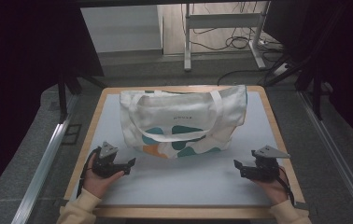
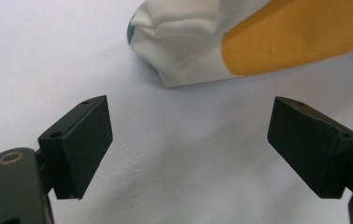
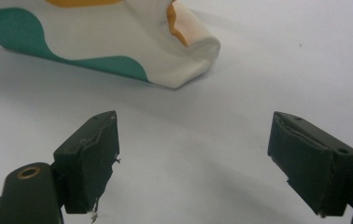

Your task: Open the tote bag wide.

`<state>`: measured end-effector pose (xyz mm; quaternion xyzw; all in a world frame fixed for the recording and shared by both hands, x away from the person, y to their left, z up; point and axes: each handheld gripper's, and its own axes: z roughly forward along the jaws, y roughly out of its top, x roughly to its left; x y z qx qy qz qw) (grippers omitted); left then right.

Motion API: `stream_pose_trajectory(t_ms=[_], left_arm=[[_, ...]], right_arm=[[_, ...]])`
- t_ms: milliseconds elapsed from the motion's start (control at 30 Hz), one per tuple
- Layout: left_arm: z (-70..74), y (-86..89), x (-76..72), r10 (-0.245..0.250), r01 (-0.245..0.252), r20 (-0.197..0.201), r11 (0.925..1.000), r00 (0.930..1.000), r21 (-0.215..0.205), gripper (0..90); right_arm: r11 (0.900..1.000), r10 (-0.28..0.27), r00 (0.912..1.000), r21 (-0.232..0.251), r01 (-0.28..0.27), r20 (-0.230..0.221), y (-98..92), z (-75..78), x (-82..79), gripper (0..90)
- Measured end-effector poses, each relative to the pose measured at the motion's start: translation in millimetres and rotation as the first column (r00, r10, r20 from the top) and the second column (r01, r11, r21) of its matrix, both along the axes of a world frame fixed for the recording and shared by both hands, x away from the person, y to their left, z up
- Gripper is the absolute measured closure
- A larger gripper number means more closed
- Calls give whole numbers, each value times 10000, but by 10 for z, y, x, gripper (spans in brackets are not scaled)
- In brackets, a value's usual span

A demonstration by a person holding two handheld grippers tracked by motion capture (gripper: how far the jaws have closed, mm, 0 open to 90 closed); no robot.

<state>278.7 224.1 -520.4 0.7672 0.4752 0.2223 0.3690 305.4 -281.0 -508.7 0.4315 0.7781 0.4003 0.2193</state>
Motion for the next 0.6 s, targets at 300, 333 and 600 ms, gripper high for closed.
stream_pose_trajectory(t_ms=[300, 333, 600], left_arm=[[-70, 11, -77, 94, -94, 83, 10000, 9999, 29, 158], [-82, 18, -80, 132, -132, 86, 9999, 9999, 60, 158], [-106, 20, -54, 351, -348, -122, 9992, 9993, 171, 164]], right_arm=[[9973, -531, 9984, 520, 522, 166, 32, 140, 69, 198], [9973, -531, 9984, 520, 522, 166, 32, 140, 69, 198], [9984, -405, 9991, 397, 401, 112, 83, 136, 68, 218]])
